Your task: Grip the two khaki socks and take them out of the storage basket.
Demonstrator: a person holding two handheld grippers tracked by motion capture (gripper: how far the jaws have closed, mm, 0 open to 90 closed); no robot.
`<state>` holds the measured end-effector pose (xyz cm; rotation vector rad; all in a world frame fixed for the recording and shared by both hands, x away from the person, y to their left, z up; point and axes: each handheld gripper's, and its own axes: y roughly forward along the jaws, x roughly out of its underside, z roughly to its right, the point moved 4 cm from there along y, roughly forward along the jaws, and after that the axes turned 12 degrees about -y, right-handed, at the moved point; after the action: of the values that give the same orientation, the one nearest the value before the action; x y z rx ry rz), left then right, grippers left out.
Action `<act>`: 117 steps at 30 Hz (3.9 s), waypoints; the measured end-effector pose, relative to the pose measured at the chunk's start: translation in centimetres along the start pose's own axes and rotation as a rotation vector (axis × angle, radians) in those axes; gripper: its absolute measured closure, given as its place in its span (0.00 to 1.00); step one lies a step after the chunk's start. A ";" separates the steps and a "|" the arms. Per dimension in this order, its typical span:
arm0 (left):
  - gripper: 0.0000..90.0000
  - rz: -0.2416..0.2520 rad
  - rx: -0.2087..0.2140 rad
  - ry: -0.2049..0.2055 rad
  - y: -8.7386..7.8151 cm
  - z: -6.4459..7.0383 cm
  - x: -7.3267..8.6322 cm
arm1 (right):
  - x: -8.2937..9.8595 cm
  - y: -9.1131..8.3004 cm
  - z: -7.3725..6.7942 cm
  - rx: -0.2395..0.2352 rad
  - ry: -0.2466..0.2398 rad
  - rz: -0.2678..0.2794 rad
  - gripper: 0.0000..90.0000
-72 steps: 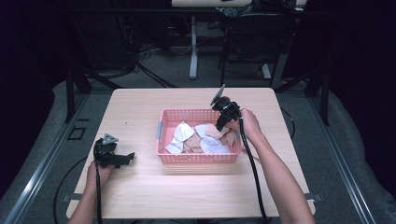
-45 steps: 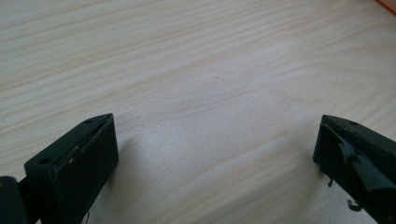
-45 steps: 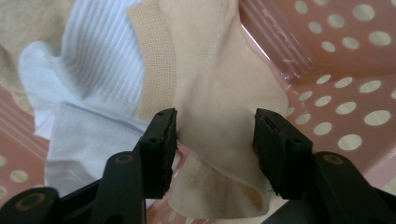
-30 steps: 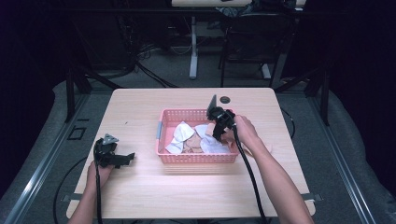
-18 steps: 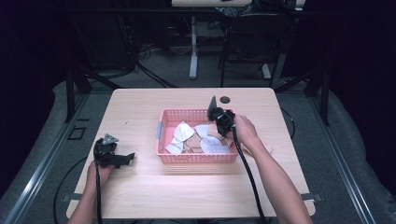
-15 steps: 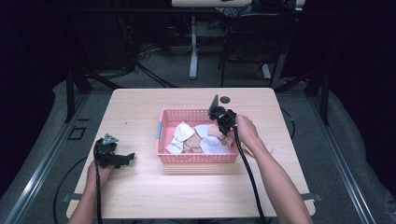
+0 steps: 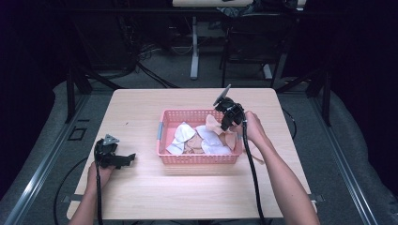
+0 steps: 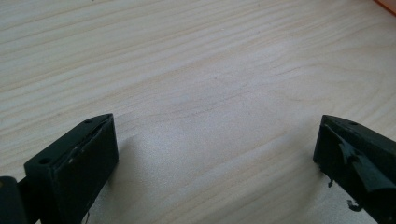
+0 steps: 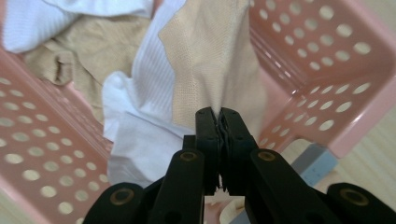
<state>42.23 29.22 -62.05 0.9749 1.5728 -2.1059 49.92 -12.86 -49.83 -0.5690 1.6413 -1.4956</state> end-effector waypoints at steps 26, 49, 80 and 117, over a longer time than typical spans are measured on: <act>0.00 0.000 -0.002 0.000 0.0 0.0 0.0 | -1.0 -7.7 -0.3 -0.036 0.018 0.157 0.97; 0.00 -0.001 0.002 0.004 -0.1 0.0 0.1 | -0.5 -13.5 0.4 -0.004 0.027 0.237 0.97; 0.00 0.000 0.001 0.006 -0.1 -0.1 0.1 | 7.8 -15.0 5.3 0.123 0.168 0.186 0.97; 0.00 0.001 -0.003 0.002 0.0 0.0 0.1 | 13.3 1.6 7.0 -0.010 0.295 -0.022 0.96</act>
<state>42.16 29.24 -62.06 0.9762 1.5757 -2.1019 48.48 -27.07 -54.62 -0.3852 1.8709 -1.6494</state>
